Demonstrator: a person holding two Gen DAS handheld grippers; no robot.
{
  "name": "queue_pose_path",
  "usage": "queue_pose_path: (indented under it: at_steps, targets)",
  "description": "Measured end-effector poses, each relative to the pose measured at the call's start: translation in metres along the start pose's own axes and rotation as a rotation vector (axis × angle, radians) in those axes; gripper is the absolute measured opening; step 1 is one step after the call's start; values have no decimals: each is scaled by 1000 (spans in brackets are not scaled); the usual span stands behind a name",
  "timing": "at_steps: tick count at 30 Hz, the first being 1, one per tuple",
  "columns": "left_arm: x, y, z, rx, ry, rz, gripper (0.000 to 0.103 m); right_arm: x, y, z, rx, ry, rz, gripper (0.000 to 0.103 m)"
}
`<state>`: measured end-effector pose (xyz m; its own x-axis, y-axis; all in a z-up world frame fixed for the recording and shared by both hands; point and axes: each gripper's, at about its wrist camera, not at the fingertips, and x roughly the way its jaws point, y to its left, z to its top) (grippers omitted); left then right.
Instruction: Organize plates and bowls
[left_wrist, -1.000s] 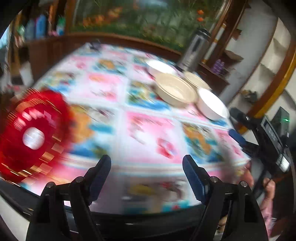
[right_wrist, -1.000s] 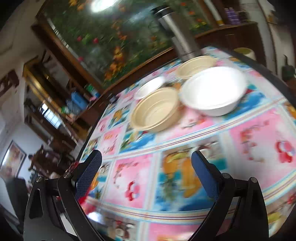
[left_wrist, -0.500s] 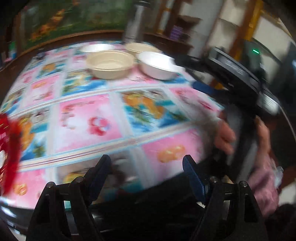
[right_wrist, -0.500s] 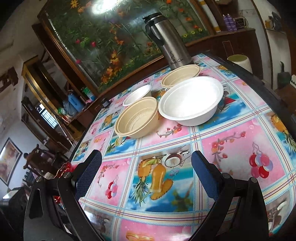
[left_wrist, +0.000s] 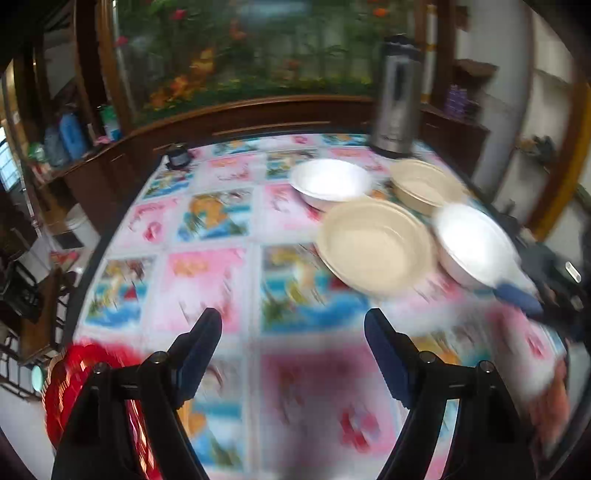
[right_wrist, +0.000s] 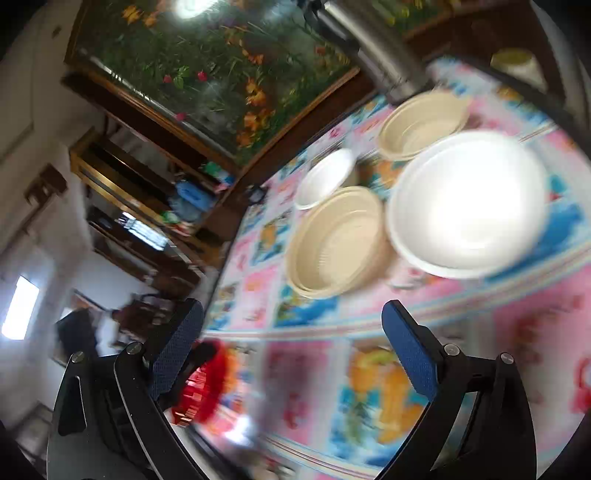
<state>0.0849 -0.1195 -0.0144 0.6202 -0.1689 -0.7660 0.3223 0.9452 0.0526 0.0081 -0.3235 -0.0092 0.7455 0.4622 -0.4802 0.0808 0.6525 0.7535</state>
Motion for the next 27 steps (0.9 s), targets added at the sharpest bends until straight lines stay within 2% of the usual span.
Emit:
queue_pose_path:
  at_steps: [2, 4, 7, 10, 13, 17, 23, 27]
  targets:
    - [22, 5, 18, -34, 42, 48, 80, 15, -3, 7, 41, 27, 7, 98]
    - [38, 9, 28, -73, 56, 62, 80, 27, -8, 7, 67, 39, -4, 98]
    - [59, 13, 37, -111, 72, 66, 80, 37, -16, 8, 105, 38, 10, 98]
    - [80, 13, 45, -144, 104, 37, 80, 48, -23, 16, 132, 31, -3, 98]
    - [94, 13, 48, -162, 130, 49, 80, 59, -31, 22, 168, 43, 5, 98]
    - [109, 13, 50, -191, 169, -9, 80, 71, -33, 27, 181, 51, -3, 98]
    - [130, 19, 45, -278, 275, -99, 80, 88, -45, 29, 242, 80, 7, 98]
    - [133, 20, 48, -319, 301, -137, 79, 94, -49, 31, 272, 71, 5, 98]
